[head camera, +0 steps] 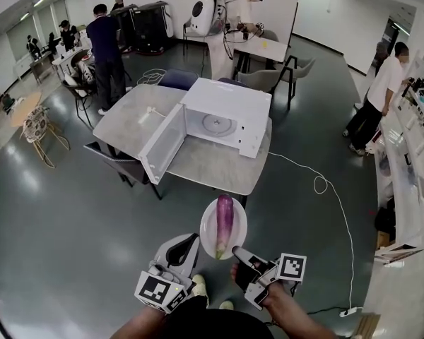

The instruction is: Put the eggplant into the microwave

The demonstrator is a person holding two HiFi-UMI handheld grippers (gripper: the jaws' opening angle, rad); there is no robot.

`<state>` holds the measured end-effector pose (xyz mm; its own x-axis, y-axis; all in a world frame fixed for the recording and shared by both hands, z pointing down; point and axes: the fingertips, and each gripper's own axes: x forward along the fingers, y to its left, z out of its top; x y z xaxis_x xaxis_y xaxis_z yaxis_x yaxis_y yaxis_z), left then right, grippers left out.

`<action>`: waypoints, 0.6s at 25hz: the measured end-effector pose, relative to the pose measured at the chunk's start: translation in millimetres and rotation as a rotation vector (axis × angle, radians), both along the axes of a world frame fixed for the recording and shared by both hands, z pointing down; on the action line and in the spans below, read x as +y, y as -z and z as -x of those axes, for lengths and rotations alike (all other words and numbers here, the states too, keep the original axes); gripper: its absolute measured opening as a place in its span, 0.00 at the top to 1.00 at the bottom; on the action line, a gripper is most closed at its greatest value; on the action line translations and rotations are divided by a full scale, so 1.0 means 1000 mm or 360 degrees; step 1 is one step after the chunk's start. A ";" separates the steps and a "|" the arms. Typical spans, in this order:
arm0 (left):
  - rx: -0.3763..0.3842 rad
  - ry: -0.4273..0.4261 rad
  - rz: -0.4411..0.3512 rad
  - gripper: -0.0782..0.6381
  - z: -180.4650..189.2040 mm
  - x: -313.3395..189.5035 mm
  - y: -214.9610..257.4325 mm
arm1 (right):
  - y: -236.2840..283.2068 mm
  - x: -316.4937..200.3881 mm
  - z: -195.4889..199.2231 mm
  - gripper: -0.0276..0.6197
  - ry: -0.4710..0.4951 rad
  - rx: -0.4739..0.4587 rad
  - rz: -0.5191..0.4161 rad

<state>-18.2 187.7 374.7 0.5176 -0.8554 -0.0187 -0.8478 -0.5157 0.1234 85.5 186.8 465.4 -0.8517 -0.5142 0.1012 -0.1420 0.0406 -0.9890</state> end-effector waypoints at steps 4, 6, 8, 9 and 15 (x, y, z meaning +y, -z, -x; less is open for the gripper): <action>0.0004 -0.0040 -0.0020 0.88 0.024 -0.035 -0.001 | -0.002 -0.033 0.024 0.94 -0.0042 0.0019 -0.0017; 0.0006 -0.0061 -0.0026 0.88 0.035 -0.051 -0.002 | -0.003 -0.048 0.035 0.94 -0.0065 0.0024 -0.0020; 0.0009 -0.0082 -0.0031 0.88 0.043 -0.063 -0.001 | -0.002 -0.059 0.043 0.93 -0.0086 0.0024 -0.0017; 0.0012 -0.0090 -0.0032 0.88 0.046 -0.068 0.000 | -0.001 -0.064 0.047 0.94 -0.0096 0.0023 -0.0014; 0.0032 -0.0114 -0.0050 0.88 0.060 -0.094 0.002 | -0.003 -0.089 0.061 0.94 -0.0119 0.0057 0.0010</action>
<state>-78.1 94.1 372.3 0.5766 -0.8151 -0.0559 -0.8062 -0.5788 0.1228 24.9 98.2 468.9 -0.8066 -0.5756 0.1343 -0.1799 0.0227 -0.9834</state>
